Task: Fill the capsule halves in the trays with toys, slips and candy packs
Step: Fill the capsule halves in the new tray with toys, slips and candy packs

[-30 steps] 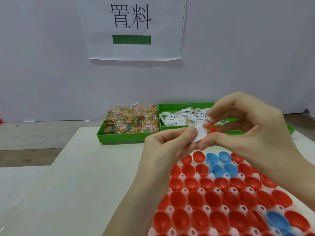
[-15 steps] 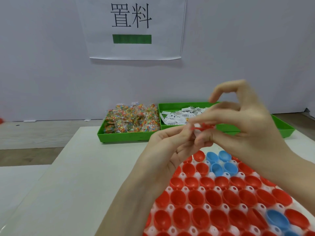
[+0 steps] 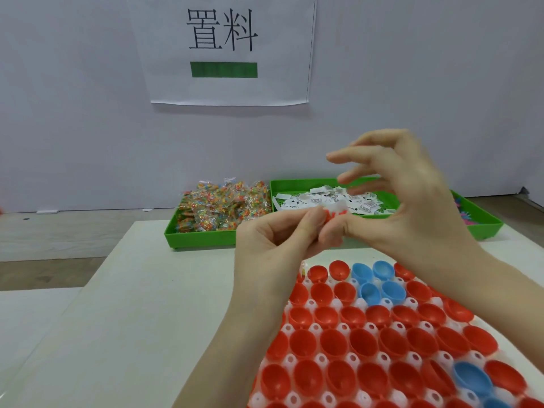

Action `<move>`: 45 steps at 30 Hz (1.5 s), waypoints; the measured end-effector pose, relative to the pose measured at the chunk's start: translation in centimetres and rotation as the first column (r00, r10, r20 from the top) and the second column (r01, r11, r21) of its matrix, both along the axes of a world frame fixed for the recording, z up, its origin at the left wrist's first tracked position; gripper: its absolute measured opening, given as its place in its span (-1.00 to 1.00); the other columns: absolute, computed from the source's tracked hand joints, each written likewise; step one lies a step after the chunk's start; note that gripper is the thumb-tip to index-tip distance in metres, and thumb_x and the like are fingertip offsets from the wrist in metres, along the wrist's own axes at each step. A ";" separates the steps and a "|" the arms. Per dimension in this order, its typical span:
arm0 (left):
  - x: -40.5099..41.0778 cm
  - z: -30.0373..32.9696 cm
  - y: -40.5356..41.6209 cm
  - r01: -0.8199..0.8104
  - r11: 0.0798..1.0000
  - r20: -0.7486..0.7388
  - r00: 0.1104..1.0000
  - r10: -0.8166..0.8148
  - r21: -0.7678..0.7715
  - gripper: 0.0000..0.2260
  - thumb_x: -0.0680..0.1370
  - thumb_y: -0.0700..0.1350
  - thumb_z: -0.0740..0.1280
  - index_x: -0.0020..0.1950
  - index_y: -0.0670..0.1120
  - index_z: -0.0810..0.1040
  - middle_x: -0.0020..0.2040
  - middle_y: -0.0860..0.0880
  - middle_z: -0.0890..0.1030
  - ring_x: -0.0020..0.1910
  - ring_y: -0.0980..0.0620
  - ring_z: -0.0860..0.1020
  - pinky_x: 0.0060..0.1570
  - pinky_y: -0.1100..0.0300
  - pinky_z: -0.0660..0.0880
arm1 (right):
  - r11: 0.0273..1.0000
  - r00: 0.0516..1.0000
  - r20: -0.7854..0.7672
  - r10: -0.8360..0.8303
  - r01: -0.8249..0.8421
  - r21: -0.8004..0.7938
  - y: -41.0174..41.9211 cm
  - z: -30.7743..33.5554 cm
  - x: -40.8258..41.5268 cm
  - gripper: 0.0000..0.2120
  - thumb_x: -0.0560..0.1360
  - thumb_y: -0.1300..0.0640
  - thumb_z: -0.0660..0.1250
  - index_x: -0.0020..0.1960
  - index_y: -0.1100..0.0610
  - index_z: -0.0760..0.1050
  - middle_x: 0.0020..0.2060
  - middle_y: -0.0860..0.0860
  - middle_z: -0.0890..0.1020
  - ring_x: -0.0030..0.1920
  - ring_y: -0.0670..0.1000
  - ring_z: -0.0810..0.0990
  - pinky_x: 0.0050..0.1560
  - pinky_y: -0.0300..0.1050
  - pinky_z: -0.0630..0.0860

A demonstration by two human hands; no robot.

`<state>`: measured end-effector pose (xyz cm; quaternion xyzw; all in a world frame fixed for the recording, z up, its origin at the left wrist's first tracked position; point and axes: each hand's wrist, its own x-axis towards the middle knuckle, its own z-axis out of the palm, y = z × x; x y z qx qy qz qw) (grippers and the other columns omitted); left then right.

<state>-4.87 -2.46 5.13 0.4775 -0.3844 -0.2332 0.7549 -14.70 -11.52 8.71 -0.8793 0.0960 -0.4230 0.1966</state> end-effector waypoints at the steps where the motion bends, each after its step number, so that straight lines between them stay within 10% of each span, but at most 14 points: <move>1: -0.1 0.0 -0.1 -0.015 1.000 -0.026 1.000 0.015 -0.020 -0.83 0.34 -0.14 0.35 -0.21 -0.21 0.65 -0.34 -0.07 0.67 -0.34 0.10 0.65 -0.31 0.39 0.52 | 0.995 1.000 -0.022 -0.016 0.018 0.095 0.2 0.1 0.0 -0.53 0.15 -0.16 0.49 0.02 -0.13 0.47 -0.02 -0.22 0.47 -0.15 -0.15 0.58 -0.08 -0.42 0.49; 4: 0.0 -0.3 -0.3 -0.004 0.999 -0.069 0.998 0.000 -0.053 -0.82 0.33 -0.15 0.35 -0.18 -0.23 0.65 -0.25 -0.09 0.69 -0.26 0.04 0.66 -0.26 0.38 0.53 | 0.898 0.992 -0.068 0.104 -0.064 0.435 0.4 0.2 -0.1 -0.73 0.19 -0.11 0.37 -0.14 -0.07 0.60 -0.28 -0.15 0.67 -0.31 -0.15 0.63 -0.25 -0.36 0.54; 11: 1.6 -1.7 -0.5 -0.059 0.981 0.151 0.988 0.031 0.185 -0.86 0.45 -0.16 0.38 -0.04 -0.15 0.66 -0.22 0.06 0.69 -0.21 0.25 0.62 -0.20 0.42 0.49 | 0.841 0.982 -0.150 0.112 -0.013 0.540 -1.3 -0.9 1.2 -0.94 0.35 0.26 0.45 -0.24 0.12 0.64 -0.39 0.02 0.67 -0.43 0.00 0.61 -0.33 -0.28 0.57; 13: 2.7 -2.4 -0.7 -0.302 0.899 0.493 0.862 0.117 0.317 -0.73 0.46 -0.01 0.37 0.11 -0.07 0.62 -0.13 0.20 0.63 -0.10 0.33 0.56 -0.05 0.42 0.44 | 0.859 0.961 -0.267 0.072 0.076 0.507 -2.6 -2.0 2.1 -0.92 0.38 0.29 0.43 -0.25 0.15 0.63 -0.42 0.01 0.65 -0.48 -0.10 0.56 -0.32 -0.31 0.54; 16: 3.7 -2.9 -0.5 -0.534 0.768 0.892 0.439 -0.106 0.354 -0.62 0.47 0.18 0.27 0.22 0.08 0.53 0.08 0.18 0.56 0.16 0.16 0.42 0.13 0.24 0.20 | 0.918 0.885 -0.465 -0.036 0.213 0.334 -4.3 -3.9 3.2 -0.96 0.40 0.24 0.41 -0.19 0.16 0.65 -0.43 -0.10 0.58 -0.46 -0.20 0.51 -0.28 -0.35 0.48; 25: 2.6 -5.7 -1.4 -0.417 0.665 0.777 0.206 -0.594 0.619 -0.70 0.57 0.12 0.14 0.15 0.03 0.53 0.23 0.07 0.52 0.20 0.01 0.26 0.09 0.13 0.08 | 0.955 0.771 -0.636 -0.044 0.219 0.199 -5.1 -6.8 4.6 -0.89 0.38 0.23 0.42 -0.10 0.17 0.65 -0.38 -0.04 0.59 -0.31 -0.12 0.57 -0.30 -0.39 0.43; 34: 2.3 -6.2 -1.5 -0.436 0.619 0.740 0.196 -0.644 0.654 -0.71 0.59 0.11 0.09 0.07 -0.01 0.52 0.23 0.08 0.52 0.14 -0.01 0.25 0.19 0.04 0.10 | 0.970 0.651 -0.759 0.004 0.184 0.162 -5.2 -6.6 5.4 -0.79 0.26 0.31 0.48 -0.11 0.19 0.60 -0.44 -0.15 0.56 -0.23 0.15 0.66 -0.22 -0.01 0.62; 45: 2.6 -6.0 -1.5 -0.395 0.609 0.718 0.248 -0.650 0.687 -0.67 0.56 0.14 0.14 0.20 0.03 0.52 0.28 0.06 0.49 0.16 -0.02 0.25 0.18 0.07 0.07 | 0.963 0.615 -0.787 0.056 0.176 0.205 -6.4 -6.2 5.4 -0.74 0.16 0.07 0.60 -0.29 -0.05 0.54 -0.35 -0.15 0.55 -0.31 -0.16 0.51 -0.41 -0.41 0.33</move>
